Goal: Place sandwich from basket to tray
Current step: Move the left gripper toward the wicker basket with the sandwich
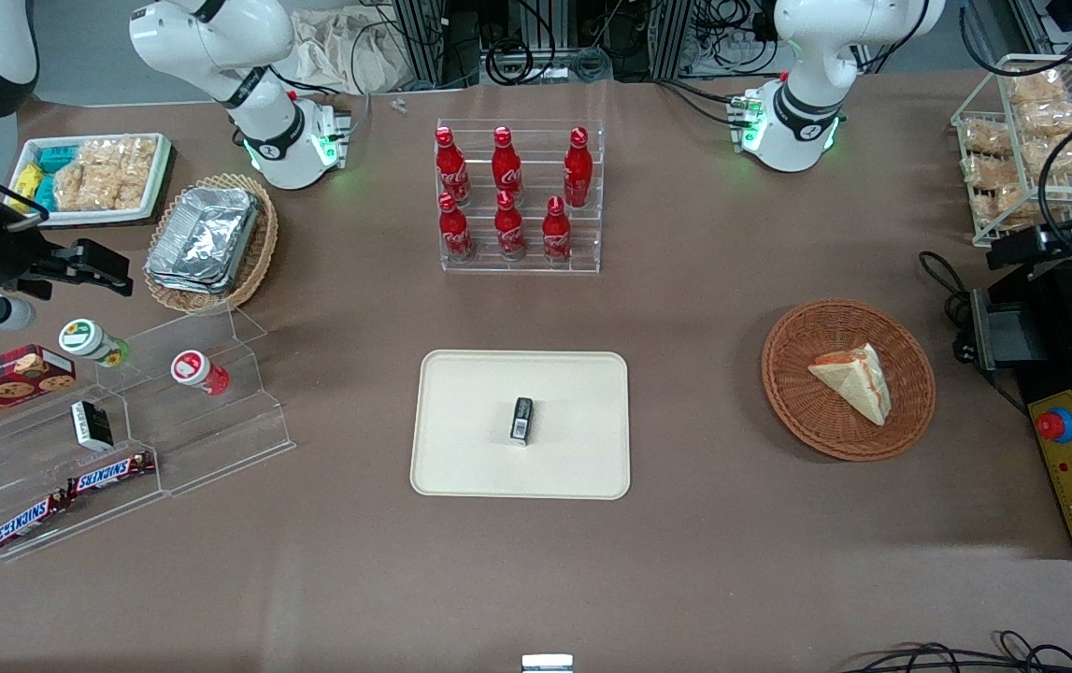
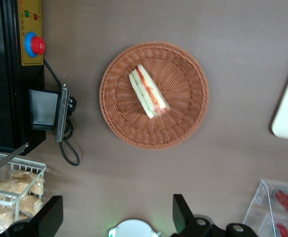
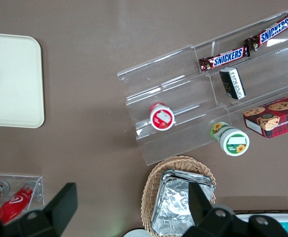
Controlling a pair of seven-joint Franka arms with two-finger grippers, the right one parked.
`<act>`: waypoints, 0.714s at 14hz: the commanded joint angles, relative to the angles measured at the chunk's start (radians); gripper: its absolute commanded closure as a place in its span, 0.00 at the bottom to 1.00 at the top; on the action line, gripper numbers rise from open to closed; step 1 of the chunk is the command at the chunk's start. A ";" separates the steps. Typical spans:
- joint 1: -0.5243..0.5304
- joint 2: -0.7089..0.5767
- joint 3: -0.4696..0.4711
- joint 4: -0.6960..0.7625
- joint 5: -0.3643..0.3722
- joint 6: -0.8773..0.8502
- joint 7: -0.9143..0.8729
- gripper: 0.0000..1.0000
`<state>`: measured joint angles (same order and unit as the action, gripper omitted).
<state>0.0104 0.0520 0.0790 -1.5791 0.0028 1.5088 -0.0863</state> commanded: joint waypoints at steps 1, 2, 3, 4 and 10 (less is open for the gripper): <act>0.023 -0.104 -0.002 -0.269 0.005 0.208 -0.082 0.00; 0.023 -0.106 -0.002 -0.326 0.005 0.272 -0.119 0.00; 0.023 -0.098 -0.004 -0.372 0.006 0.334 -0.157 0.00; 0.022 -0.089 -0.005 -0.418 0.006 0.399 -0.193 0.00; 0.014 0.023 -0.008 -0.627 -0.006 0.741 -0.321 0.00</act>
<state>0.0309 0.0366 0.0739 -2.1796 -0.0014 2.1921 -0.3526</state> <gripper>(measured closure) 0.000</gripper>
